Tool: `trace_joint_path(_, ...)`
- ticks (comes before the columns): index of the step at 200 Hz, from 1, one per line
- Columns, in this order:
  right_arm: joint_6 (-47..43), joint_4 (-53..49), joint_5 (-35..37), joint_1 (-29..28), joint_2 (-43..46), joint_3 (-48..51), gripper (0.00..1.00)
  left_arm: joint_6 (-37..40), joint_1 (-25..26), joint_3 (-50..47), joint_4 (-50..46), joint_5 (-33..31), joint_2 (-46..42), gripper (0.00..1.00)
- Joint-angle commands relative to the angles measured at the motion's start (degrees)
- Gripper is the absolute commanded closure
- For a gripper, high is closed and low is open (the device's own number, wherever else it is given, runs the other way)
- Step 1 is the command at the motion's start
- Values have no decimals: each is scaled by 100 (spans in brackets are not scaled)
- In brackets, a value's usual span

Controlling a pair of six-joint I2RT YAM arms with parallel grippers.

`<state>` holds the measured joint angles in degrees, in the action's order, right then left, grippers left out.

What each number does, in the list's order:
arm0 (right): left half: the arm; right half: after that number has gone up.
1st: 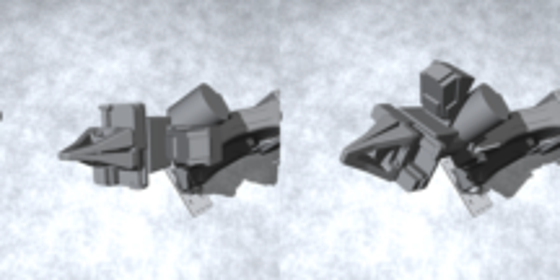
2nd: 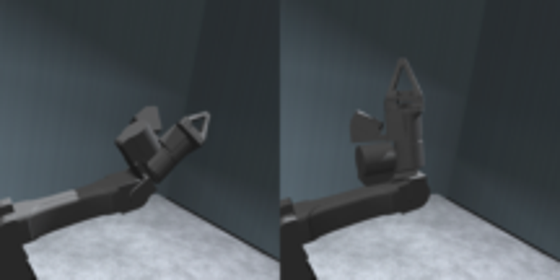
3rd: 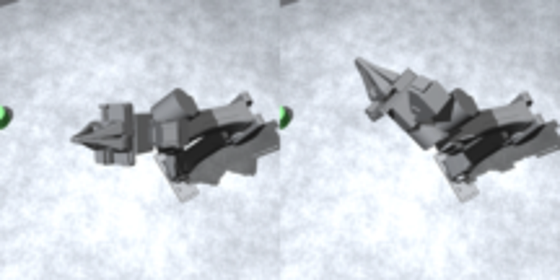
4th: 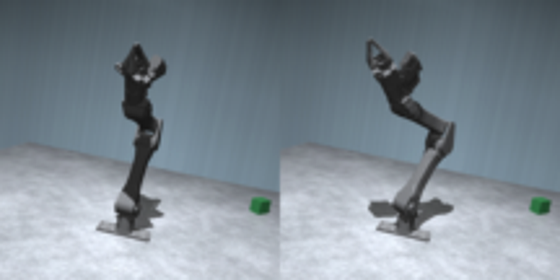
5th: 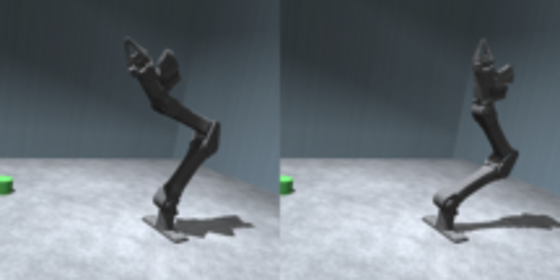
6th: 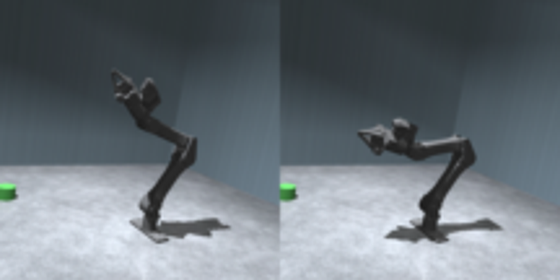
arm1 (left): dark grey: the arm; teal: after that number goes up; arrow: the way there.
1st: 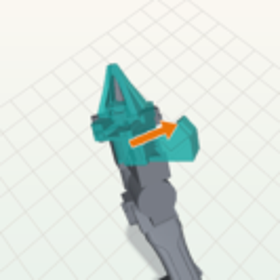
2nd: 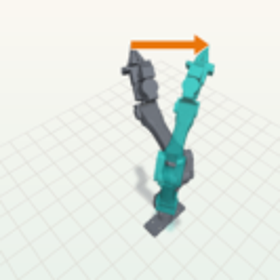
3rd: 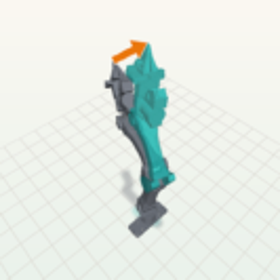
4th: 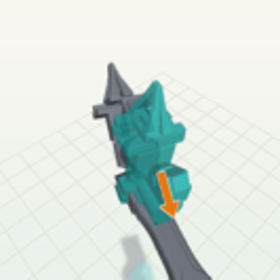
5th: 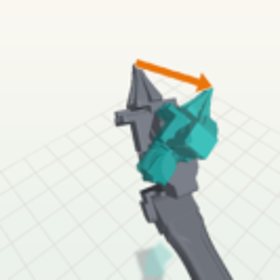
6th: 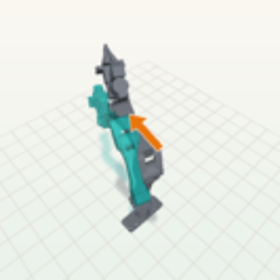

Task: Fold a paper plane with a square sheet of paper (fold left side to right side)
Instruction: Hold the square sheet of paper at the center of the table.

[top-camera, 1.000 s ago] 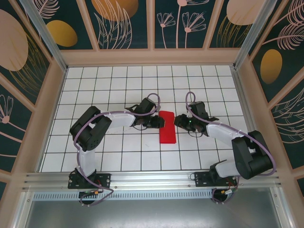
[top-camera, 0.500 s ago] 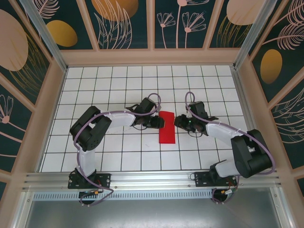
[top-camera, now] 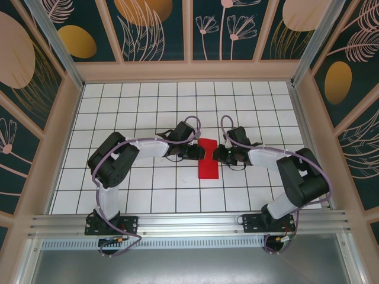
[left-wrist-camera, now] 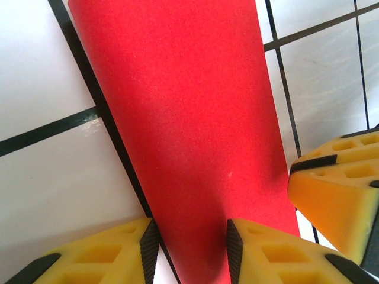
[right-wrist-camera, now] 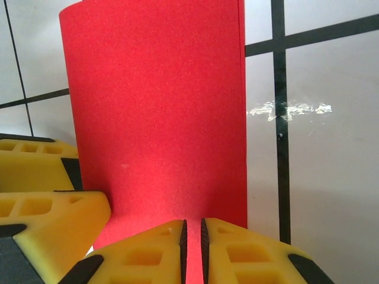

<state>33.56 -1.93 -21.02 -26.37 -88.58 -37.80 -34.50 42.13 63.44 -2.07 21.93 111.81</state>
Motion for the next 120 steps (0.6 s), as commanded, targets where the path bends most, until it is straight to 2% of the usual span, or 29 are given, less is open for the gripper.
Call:
trace_joint_path(1,54,-4,62,-37,-124,-147,82,70,2,63,-242,-153,165,61)
trace_joint_path(57,-69,-317,251,-36,-419,-142,83,71,-3,59,-327,-291,-42,61)
trace_joint_path(90,-104,-409,341,-45,-516,-113,83,106,-16,174,-615,-468,-490,53)
trace_joint_path(120,-139,-495,411,-39,-532,-113,83,128,-20,317,-916,-594,-938,50)
